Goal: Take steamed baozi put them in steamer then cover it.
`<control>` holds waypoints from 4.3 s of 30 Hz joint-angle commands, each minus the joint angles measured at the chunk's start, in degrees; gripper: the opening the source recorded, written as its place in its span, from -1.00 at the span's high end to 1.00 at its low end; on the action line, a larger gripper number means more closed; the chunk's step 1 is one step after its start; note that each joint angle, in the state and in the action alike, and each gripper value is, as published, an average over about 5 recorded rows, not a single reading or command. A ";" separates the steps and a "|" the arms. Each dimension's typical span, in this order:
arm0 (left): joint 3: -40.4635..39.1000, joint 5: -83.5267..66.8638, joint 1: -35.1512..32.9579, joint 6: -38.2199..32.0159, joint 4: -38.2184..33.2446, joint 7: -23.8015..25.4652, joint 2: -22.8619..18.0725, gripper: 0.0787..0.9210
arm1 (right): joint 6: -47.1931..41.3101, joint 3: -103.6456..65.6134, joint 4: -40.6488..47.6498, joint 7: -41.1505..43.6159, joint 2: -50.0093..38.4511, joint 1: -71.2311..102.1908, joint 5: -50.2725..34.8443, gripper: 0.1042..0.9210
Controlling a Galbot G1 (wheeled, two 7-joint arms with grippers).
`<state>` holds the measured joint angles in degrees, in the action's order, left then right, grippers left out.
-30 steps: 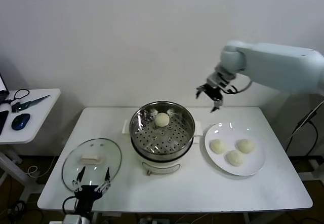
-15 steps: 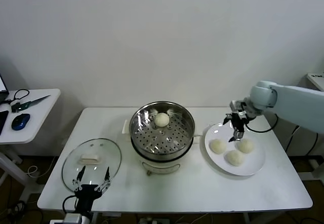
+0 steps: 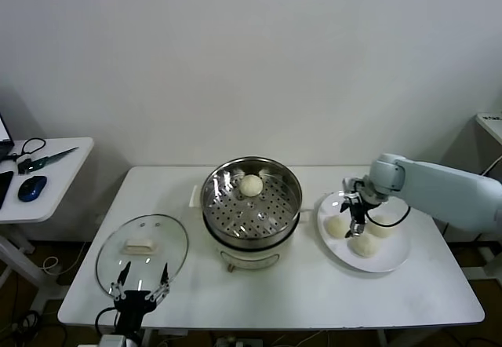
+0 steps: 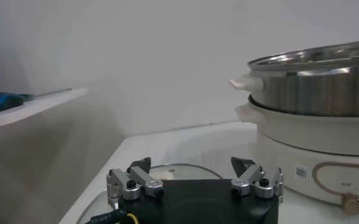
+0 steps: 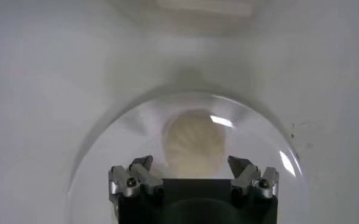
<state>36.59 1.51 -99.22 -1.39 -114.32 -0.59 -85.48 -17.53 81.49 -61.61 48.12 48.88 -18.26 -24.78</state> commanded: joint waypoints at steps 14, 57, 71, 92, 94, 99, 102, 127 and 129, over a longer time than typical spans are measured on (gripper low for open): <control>-0.16 0.27 -0.13 -0.11 -0.47 -0.11 -0.11 -0.77 | 0.53 -4.37 2.21 1.34 1.06 1.98 -0.18 -0.33; 0.02 0.10 -0.03 0.45 -2.36 -0.64 0.88 -0.77 | -12.63 12.62 -12.91 -10.49 30.19 -25.28 -30.52 -0.31; 0.03 0.20 -0.10 0.60 -2.28 -0.59 0.43 -0.77 | -13.29 9.82 -4.87 -12.31 33.42 -16.37 -26.92 -0.32; 0.21 0.37 -0.83 0.93 -4.25 -0.37 0.13 -0.77 | 1.43 20.30 -16.22 10.46 10.90 -40.43 -24.74 -0.76; 0.23 0.32 -0.72 1.02 -4.35 -0.35 0.05 -0.77 | 2.99 24.10 -19.03 13.44 5.23 -43.83 -22.96 -0.76; 0.38 0.24 -0.69 1.33 -4.50 -0.21 -0.07 -0.77 | 4.45 29.10 -23.53 14.67 -7.31 -44.01 -15.22 -0.76; 0.33 0.28 -0.99 1.26 -4.66 -0.14 -0.21 -0.77 | 4.60 28.20 -22.41 14.05 -12.13 -39.08 -9.95 -0.76; 0.49 0.51 -1.90 1.45 -3.93 -0.11 -0.68 -0.77 | 0.10 -3.83 -6.54 5.22 -10.40 2.99 8.84 -0.76; 0.51 0.51 -1.82 1.47 -3.87 -0.08 -0.63 -0.77 | -0.16 -4.03 -6.31 5.04 -9.66 3.38 8.45 -0.76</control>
<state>37.12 2.00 -100.94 0.03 -118.31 -0.69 -86.16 -17.46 83.77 -71.60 54.22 38.70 -22.89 -19.69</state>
